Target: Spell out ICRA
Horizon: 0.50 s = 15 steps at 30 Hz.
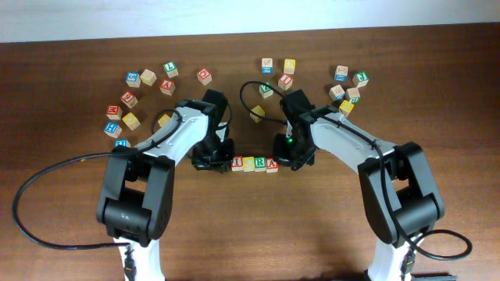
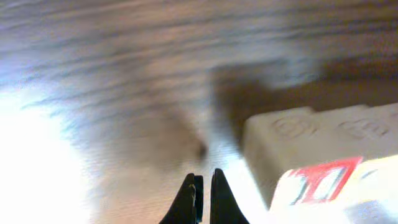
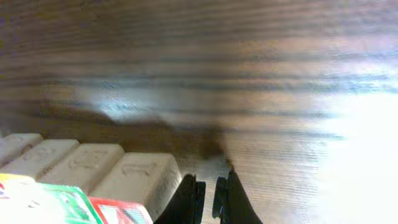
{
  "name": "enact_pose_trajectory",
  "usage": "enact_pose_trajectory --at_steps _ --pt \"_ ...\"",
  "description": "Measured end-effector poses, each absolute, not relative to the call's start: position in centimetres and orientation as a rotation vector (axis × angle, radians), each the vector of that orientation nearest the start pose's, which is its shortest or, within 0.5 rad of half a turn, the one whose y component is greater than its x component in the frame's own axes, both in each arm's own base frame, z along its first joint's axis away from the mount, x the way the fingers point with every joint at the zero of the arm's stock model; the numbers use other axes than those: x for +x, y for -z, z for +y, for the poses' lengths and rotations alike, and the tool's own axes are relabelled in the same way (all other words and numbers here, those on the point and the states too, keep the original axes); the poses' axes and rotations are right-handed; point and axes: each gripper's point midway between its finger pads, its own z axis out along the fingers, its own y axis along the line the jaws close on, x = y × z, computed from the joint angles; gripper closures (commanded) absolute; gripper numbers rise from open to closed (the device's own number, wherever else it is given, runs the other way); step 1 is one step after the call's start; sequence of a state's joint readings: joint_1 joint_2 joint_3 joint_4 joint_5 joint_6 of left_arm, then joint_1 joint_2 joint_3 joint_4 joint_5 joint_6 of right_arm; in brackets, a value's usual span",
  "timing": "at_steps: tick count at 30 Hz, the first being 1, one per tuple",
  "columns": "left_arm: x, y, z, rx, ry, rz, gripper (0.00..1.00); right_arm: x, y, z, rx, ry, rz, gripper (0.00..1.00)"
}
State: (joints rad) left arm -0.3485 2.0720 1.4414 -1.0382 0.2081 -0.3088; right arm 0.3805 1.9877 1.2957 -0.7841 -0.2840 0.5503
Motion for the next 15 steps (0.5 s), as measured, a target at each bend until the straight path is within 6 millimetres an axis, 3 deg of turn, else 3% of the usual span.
enact_pose_trajectory --at_steps 3,5,7,12,15 --pt "35.4 -3.0 -14.0 -0.016 0.245 3.22 0.99 33.4 -2.4 17.1 0.25 -0.314 3.18 0.95" --pt "36.5 -3.4 -13.3 -0.042 0.245 3.189 0.97 34.1 -3.8 16.5 0.246 -0.242 3.166 0.95" --pt "37.0 -3.4 -13.2 -0.042 0.246 3.17 1.0 34.5 -3.9 16.3 0.245 -0.217 3.153 0.96" --pt "39.6 -3.5 -15.4 0.008 0.367 3.052 1.0 33.9 -3.2 15.9 0.247 -0.195 3.169 0.96" --pt "39.4 -1.7 -17.0 0.042 0.426 3.079 1.0 32.8 -2.1 15.6 0.254 -0.179 3.2 0.96"
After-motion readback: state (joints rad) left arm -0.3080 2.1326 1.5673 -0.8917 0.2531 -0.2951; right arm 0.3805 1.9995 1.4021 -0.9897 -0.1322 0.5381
